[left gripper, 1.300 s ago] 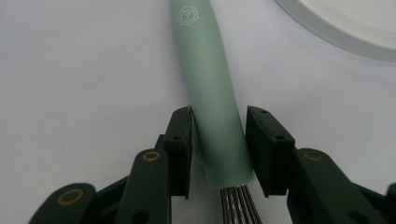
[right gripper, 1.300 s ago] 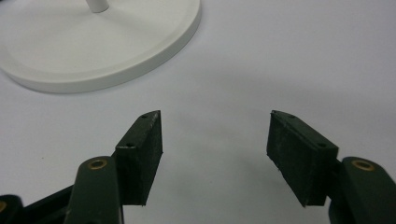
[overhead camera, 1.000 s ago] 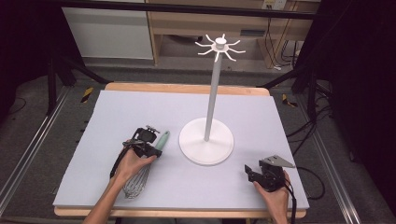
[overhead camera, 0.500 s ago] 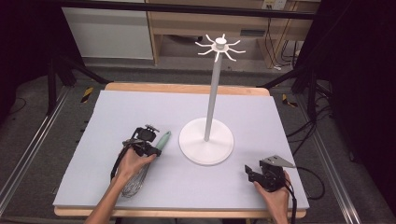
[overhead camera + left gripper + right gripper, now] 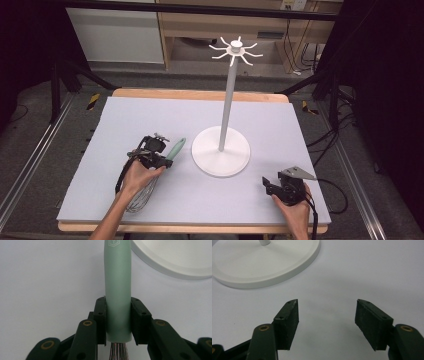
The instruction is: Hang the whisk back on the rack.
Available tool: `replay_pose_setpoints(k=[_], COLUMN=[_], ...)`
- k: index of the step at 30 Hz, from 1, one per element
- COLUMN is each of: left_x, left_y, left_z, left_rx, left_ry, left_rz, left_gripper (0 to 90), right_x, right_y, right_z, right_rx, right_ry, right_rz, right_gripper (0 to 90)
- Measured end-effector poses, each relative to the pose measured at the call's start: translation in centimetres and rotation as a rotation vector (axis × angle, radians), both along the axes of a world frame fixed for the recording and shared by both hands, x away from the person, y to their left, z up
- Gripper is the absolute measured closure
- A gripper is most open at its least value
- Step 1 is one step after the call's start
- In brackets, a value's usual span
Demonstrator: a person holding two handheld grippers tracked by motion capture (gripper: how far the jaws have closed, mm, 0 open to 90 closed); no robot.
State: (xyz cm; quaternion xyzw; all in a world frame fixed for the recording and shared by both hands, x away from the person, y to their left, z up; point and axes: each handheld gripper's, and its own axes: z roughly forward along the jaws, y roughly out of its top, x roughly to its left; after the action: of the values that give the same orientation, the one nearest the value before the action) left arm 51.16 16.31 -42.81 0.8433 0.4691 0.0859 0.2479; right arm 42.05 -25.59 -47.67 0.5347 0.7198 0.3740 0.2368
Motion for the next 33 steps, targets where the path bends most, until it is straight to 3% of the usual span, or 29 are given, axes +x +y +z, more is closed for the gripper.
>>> replay_pose_setpoints(k=[18, 33], left_x=[-2.6, -4.8], left_y=[1.8, 2.4], left_z=[2.9, 5.6], left_rx=[-0.106, -0.210], left_ry=[-0.092, -0.255], left_rz=[-0.027, -0.036], left_gripper=[68.9, 68.9], right_x=[0.0, -0.1], right_y=[-0.1, -0.1], right_z=[0.0, 0.0], right_rx=[0.000, -0.002], right_ry=[-0.001, -0.008], right_rz=[-0.005, -0.004], right_gripper=[35.8, 35.1])
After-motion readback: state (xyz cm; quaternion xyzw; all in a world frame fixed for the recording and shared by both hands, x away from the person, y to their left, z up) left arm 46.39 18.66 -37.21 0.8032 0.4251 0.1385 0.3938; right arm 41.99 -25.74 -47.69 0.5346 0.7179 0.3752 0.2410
